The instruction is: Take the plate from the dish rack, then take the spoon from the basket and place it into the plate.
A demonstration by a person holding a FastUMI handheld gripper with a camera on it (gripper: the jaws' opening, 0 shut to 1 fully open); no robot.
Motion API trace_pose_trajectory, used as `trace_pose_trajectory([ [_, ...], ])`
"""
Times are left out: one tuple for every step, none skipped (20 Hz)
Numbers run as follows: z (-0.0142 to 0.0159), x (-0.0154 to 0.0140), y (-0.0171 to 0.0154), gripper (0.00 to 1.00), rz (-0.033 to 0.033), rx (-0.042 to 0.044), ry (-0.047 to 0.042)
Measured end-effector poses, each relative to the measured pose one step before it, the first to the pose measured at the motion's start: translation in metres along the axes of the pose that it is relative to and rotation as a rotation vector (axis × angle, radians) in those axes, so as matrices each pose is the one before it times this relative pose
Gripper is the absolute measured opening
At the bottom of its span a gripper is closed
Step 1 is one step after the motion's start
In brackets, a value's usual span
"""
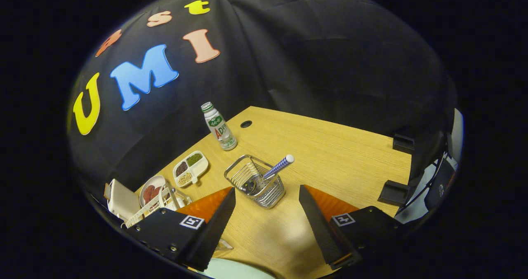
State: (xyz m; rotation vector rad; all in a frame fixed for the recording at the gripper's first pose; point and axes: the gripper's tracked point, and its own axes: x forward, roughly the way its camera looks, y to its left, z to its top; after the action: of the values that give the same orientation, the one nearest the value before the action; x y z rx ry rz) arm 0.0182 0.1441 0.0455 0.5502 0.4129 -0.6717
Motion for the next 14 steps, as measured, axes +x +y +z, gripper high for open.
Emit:
trace_pose_trajectory([
  [0.00593,0.00804,-0.00096,0.97,-0.00889,0.01922,-0.00942],
  [0.00475,0.00708,-0.00121,0.97,-0.00638,0.01942,-0.00613],
  [0.00312,0.00708,-0.00033,0.97,-0.0035,0.0181,-0.00562],
  [0.00224,0.00608,0.00094,0.96,0.00583,0.01486,-0.00495],
  [0.00116,0.00697,0.00054,0.93,0.00145,0.01063,-0.00256],
  [-0.00026,0.00571,-0.00104,0.88,0.00258,0.00407,0.00334],
  [-0.00104,0.00584,-0.00084,0.88,0.00034,-0.00247,0.00296],
  [0.00133,0.00402,-0.00216,0.88,-0.00716,-0.00792,-0.00381],
  [0.00215,0.00435,0.00005,0.88,0.00498,-0.00815,-0.00951],
  [0.00127,0.00256,-0.00148,0.78,-0.00471,-0.01005,-0.00032],
  [0.00019,0.00189,-0.00041,0.77,0.00442,-0.00554,0.00172],
  [-0.00106,0.00251,-0.00228,0.77,-0.00691,-0.00481,-0.00332],
  [0.00345,-0.00036,-0.00096,0.76,-0.00148,-0.00517,-0.00987],
  [0.00137,-0.00065,-0.00465,0.53,-0.01144,-0.00275,0.00098],
])
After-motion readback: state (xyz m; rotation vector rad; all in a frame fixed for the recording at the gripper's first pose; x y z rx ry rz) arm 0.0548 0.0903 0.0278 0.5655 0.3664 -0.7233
